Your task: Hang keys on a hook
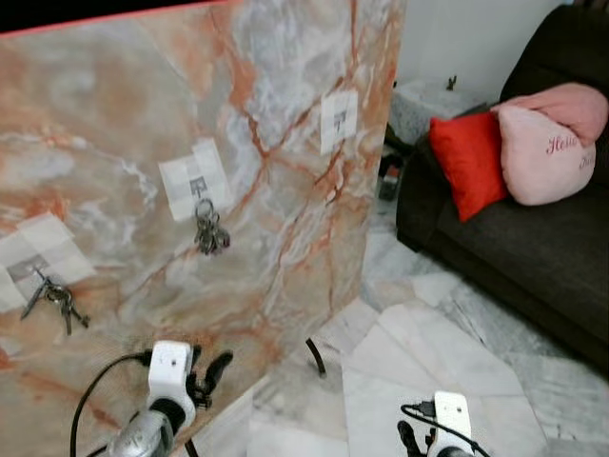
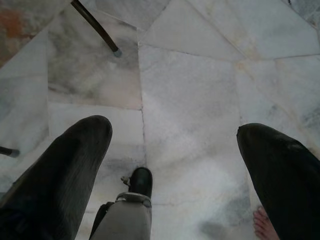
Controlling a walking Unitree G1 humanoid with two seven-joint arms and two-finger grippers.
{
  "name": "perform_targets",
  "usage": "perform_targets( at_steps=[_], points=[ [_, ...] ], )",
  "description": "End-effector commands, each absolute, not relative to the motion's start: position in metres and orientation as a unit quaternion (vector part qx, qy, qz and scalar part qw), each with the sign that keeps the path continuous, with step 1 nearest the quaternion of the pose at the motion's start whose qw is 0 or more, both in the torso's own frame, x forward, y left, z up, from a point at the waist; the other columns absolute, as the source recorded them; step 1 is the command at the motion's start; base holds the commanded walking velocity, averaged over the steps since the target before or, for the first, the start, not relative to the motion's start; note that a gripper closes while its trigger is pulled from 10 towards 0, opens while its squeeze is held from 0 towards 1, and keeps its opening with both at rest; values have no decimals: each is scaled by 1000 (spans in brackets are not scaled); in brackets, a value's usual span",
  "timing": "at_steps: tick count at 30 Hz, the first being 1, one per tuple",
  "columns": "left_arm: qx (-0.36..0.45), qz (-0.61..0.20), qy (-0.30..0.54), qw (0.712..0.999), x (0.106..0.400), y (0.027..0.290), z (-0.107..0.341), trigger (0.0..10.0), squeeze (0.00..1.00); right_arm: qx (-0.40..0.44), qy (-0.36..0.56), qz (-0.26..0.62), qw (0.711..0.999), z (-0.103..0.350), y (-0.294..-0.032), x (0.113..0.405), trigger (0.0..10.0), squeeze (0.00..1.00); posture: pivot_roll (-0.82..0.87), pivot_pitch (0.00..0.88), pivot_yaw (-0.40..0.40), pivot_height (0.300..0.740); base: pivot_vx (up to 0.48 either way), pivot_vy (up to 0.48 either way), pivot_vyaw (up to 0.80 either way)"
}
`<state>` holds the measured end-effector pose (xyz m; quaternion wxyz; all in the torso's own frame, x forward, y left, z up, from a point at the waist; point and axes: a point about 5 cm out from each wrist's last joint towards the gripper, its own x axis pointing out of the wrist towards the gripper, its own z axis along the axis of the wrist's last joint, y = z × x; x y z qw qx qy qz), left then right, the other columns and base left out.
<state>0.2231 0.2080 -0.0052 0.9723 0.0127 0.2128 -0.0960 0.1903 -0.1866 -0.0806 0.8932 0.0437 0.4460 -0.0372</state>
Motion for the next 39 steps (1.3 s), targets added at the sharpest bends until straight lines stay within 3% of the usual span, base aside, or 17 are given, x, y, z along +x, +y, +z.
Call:
perform_targets(
  at_steps=[1, 7, 15, 19, 39],
  points=[
    [23, -96, 249, 964, 217, 206, -20, 10000, 0, 45, 448, -39, 892, -80, -187, 191, 10000, 0, 49, 0, -52, 740, 0, 0, 0],
    [-10, -28, 349, 936, 192, 209, -58, 10000, 0, 44, 450, -39, 891, -81, -186, 191, 10000, 0, 41, 0, -46, 740, 0, 0, 0],
    [-33, 34, 406, 913, 169, 216, -77, 10000, 0, 33, 454, -38, 890, -82, -186, 189, 10000, 0, 29, 0, -39, 740, 0, 0, 0],
    [-20, 46, 439, 897, 154, 222, -86, 10000, 0, -4, 463, -19, 886, -82, -187, 188, 10000, 0, 24, 0, -31, 740, 0, 0, 725],
    [-28, 67, 460, 885, 151, 238, -86, 10000, 0, 2, 464, -21, 886, -82, -185, 189, 10000, 0, 32, 0, -41, 740, 0, 0, 800]
  ],
)
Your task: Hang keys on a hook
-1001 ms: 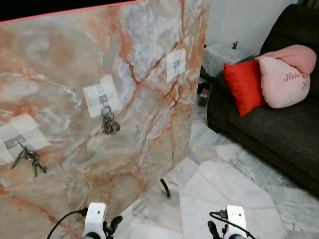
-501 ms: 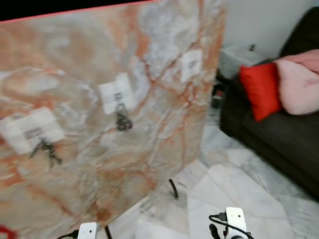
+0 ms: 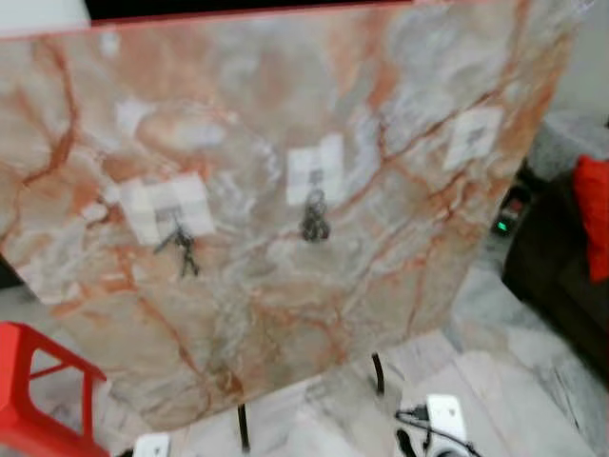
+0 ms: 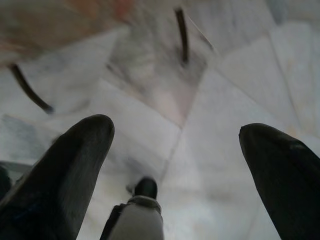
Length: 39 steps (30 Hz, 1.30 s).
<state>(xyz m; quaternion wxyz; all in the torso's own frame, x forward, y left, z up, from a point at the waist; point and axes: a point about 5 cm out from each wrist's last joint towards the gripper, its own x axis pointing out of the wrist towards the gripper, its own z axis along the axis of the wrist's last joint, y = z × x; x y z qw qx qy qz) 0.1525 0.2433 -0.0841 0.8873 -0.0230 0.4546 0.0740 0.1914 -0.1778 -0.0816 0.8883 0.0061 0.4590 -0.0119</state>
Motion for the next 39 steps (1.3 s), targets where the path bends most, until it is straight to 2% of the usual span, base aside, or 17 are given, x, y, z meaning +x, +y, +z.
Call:
perform_targets(
  at_steps=[1, 14, 18, 39],
  points=[
    [-29, 65, 459, 885, 151, 237, -86, 10000, 0, 0, 464, -20, 886, -82, -186, 189, 10000, 0, 31, 0, -45, 740, 0, 0, 800],
    [-39, 53, 465, 883, 153, 222, -90, 10000, 0, 2, 460, -23, 888, -80, -187, 194, 10000, 0, 15, 0, -53, 740, 0, 0, 800],
    [-46, 54, 464, 883, 154, 222, -89, 10000, 0, 12, 460, -28, 887, -80, -187, 193, 10000, 0, 14, 0, -52, 740, 0, 0, 0],
    [-66, 63, 459, 883, 155, 220, -89, 10000, 0, 16, 455, -27, 890, -79, -187, 195, 10000, 0, 3, 0, -52, 740, 0, 470, 0]
  ],
)
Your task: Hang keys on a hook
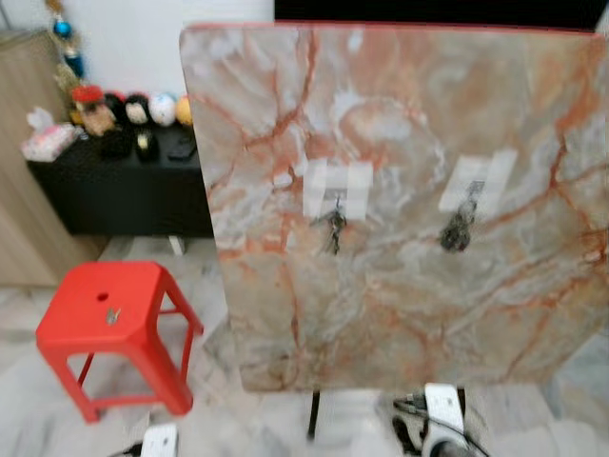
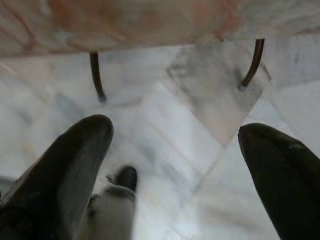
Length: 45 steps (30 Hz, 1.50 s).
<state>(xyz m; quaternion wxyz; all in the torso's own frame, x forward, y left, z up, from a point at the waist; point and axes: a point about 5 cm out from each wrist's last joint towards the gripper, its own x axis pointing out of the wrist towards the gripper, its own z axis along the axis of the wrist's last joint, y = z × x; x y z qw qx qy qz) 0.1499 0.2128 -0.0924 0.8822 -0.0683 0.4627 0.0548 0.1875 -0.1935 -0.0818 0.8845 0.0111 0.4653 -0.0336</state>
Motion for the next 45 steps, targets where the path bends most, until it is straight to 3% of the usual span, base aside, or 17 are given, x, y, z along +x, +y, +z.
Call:
perform_targets(
  at_steps=[1, 9, 27, 32, 39, 45],
  points=[
    [-66, 63, 459, 883, 155, 220, -89, 10000, 0, 16, 455, -27, 890, -79, -187, 195, 10000, 0, 3, 0, -52, 740, 0, 480, 0],
    [-74, 70, 456, 884, 161, 220, -87, 10000, 0, 18, 435, -19, 900, -74, -186, 204, 10000, 0, 11, 0, -59, 740, 0, 480, 554],
    [-75, 89, 442, 889, 177, 225, -80, 10000, 0, 20, 430, -8, 903, -68, -179, 216, 10000, 0, 77, 0, -94, 740, 0, 480, 0],
    [-69, 95, 444, 888, 178, 229, -79, 10000, 0, 22, 429, -11, 903, -69, -176, 216, 10000, 0, 59, 0, -59, 740, 0, 480, 0],
    [-70, 111, 444, 886, 170, 237, -80, 10000, 0, 19, 437, -6, 899, -74, -174, 207, 10000, 0, 57, 0, -22, 740, 0, 441, 0],
    [-58, 124, 470, 872, 145, 243, -89, 10000, 0, 23, 476, -15, 879, -89, -169, 177, 10000, 0, 58, 0, 5, 740, 0, 432, 0]
  ],
)
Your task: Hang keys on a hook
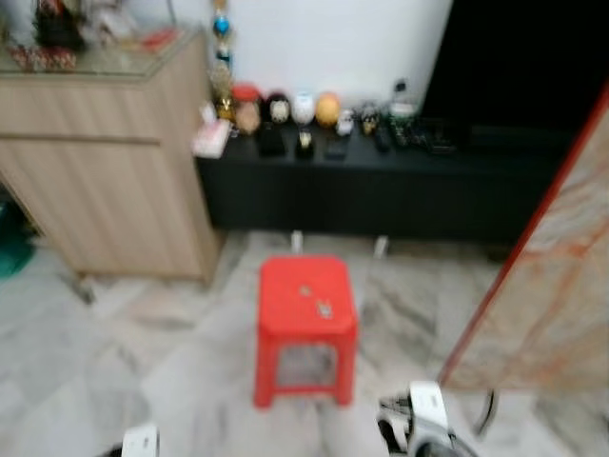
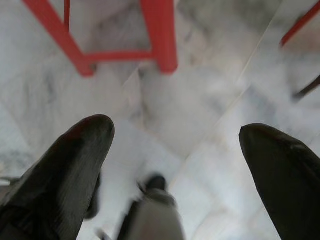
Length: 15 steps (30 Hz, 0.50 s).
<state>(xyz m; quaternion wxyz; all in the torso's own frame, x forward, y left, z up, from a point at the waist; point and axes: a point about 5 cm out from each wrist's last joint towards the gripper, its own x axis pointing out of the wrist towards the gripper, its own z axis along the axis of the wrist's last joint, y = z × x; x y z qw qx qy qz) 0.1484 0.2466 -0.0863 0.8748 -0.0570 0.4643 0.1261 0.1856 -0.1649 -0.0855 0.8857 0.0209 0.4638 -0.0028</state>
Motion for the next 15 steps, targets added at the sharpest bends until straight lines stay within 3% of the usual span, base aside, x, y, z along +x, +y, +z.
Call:
perform_targets(
  at_steps=[1, 15],
  points=[
    [-49, 120, 472, 872, 144, 244, -89, 10000, 0, 30, 482, -19, 876, -93, -168, 169, 10000, 0, 64, 0, 5, 740, 0, 0, 0],
    [-23, 64, 470, 880, 158, 225, -88, 10000, 0, 31, 498, -49, 865, -103, -176, 139, 10000, 0, 81, 0, 9, 740, 0, 0, 0]
  ],
)
